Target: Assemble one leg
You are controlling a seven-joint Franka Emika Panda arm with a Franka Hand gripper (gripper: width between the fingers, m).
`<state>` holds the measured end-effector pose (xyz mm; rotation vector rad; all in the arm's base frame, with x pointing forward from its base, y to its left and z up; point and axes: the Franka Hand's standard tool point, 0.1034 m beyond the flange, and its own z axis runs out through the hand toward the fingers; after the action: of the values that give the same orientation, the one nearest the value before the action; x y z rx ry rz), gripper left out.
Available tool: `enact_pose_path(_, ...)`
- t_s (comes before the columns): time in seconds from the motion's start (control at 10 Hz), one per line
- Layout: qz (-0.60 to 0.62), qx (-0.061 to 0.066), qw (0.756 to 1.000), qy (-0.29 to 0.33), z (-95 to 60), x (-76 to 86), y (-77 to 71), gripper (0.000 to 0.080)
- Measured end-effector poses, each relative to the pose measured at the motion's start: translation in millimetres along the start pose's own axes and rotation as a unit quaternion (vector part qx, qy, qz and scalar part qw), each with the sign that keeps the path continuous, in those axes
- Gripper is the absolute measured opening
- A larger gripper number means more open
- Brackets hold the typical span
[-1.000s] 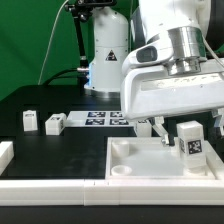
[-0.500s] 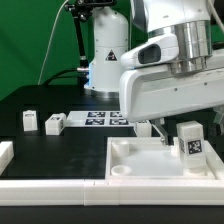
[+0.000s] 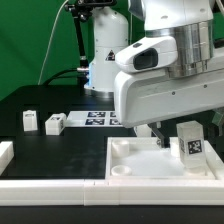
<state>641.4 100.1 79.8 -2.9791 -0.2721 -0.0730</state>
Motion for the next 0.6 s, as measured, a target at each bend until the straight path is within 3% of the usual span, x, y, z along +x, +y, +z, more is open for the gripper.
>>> enact_pose_path(0.2,0.0,0.0,1.0,0.0,0.0,0.0,0.0,0.0422)
enact_pose_path(0.3,0.0,0.0,1.0,0.0,-0.1,0.2,-0.8,0.0422)
enact_pose_path(0.4,0.013,0.001,1.0,0.0,0.0,0.2,-1.2,0.029)
enact_pose_path(0.6,0.031,0.001,1.0,0.0,0.1,0.2,-1.5,0.029)
